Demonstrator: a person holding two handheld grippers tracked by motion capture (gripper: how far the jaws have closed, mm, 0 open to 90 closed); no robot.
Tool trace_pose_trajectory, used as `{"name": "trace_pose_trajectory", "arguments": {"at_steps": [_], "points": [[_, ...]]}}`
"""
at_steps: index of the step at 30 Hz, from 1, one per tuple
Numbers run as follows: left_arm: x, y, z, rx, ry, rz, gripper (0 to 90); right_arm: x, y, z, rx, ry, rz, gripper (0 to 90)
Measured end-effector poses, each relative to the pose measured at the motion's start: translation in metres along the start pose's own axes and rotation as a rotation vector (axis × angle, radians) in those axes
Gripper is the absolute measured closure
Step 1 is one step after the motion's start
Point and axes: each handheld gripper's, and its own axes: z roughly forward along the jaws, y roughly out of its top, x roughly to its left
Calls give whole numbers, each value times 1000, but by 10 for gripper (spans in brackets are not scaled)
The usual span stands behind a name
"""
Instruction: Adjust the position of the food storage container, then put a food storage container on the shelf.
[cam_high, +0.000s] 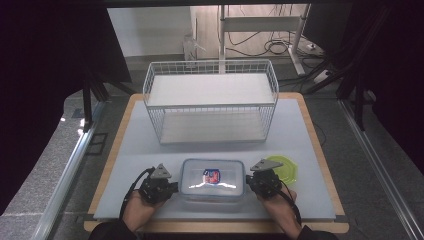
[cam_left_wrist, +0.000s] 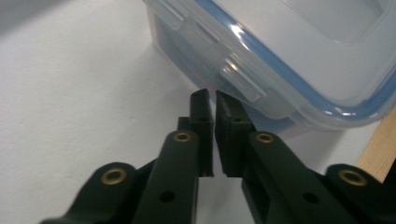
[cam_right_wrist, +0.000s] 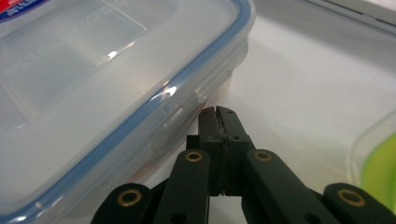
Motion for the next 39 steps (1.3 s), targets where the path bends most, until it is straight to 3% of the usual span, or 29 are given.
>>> {"name": "trace_pose_trajectory", "arguments": {"at_steps": [8,14,16,19,21,26,31,36,39], "points": [[8,-10,-14,-60,56,1,662,3,-3,-12,-18,-13,-55,828],[9,-16,-22,-103,104,30,462,5,-7,-23,-20,-26,-78,752],[9,-18,-25,-118,118,55,381,3,-9,-27,-20,-14,-73,719],[9,-20,-27,-131,125,57,273,1,-11,-33,-17,2,-75,654],[10,-21,-27,-137,109,41,207,-1,-13,-37,-20,9,-75,607],[10,-20,-26,-178,99,45,73,-4,-12,-44,-43,49,-62,487],[14,-21,-26,-207,69,81,47,-4,-8,-47,-58,90,-53,368],[13,-14,-31,-200,49,62,48,-3,-5,-49,-93,93,-48,260],[12,-7,-34,-211,4,40,49,-3,-2,-49,-106,109,-42,190]]}}
